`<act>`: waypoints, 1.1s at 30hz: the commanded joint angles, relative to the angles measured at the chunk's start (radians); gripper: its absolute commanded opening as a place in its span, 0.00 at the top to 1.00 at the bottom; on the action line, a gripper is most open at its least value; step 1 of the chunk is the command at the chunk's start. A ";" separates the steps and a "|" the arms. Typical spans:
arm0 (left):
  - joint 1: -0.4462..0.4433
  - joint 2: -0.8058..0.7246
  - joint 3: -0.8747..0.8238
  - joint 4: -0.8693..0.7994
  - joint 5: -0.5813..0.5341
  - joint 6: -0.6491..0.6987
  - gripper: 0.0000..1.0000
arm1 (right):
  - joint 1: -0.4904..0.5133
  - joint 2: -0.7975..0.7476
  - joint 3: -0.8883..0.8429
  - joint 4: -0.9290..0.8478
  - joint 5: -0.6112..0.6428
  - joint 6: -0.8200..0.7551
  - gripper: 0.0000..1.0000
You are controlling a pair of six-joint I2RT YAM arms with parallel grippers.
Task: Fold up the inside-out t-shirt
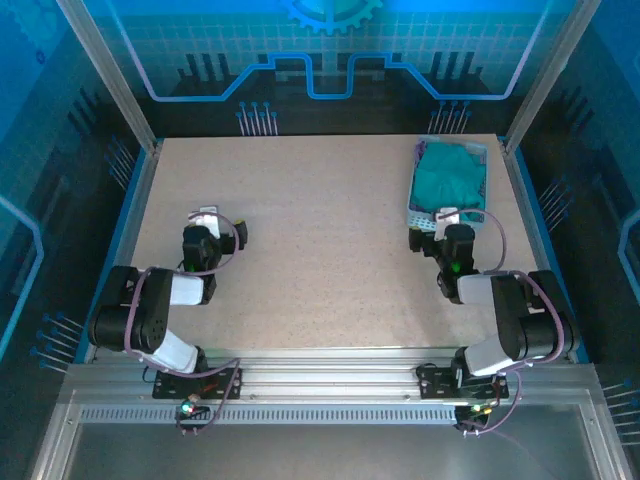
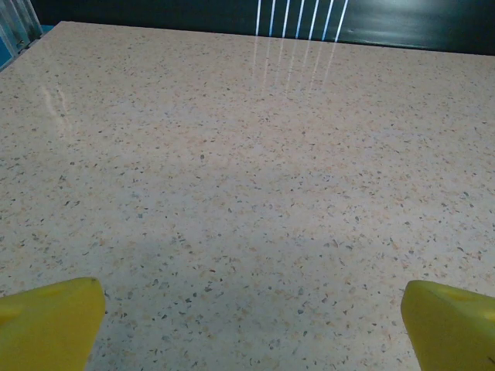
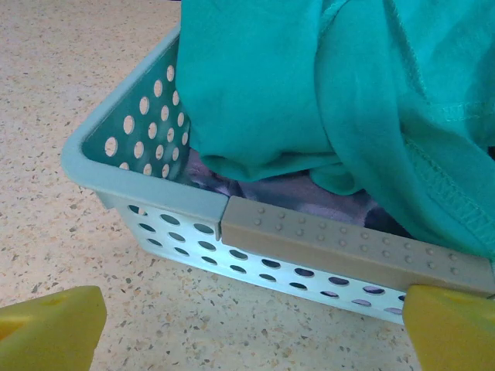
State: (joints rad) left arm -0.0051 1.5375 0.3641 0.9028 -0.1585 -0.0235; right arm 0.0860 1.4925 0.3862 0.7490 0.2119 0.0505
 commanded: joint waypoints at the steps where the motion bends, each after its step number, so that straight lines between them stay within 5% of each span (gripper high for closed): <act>1: -0.009 0.009 0.019 0.011 0.025 0.016 0.01 | -0.003 0.008 0.024 0.044 0.016 -0.011 0.00; 25: -0.008 -0.007 -0.006 0.044 -0.036 -0.006 0.01 | 0.002 -0.002 0.024 0.047 0.032 -0.016 0.00; 30: -0.009 -0.241 -0.010 -0.144 -0.125 -0.037 0.01 | 0.025 -0.201 0.129 -0.350 0.164 0.083 0.00; 33: -0.003 -0.396 0.066 -0.399 -0.193 -0.253 0.01 | -0.001 -0.324 0.184 -0.563 0.166 0.205 0.00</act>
State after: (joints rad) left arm -0.0067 1.2556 0.3592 0.7147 -0.2661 -0.0994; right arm 0.0975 1.2751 0.5011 0.4362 0.3149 0.1310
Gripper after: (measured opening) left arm 0.989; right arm 0.999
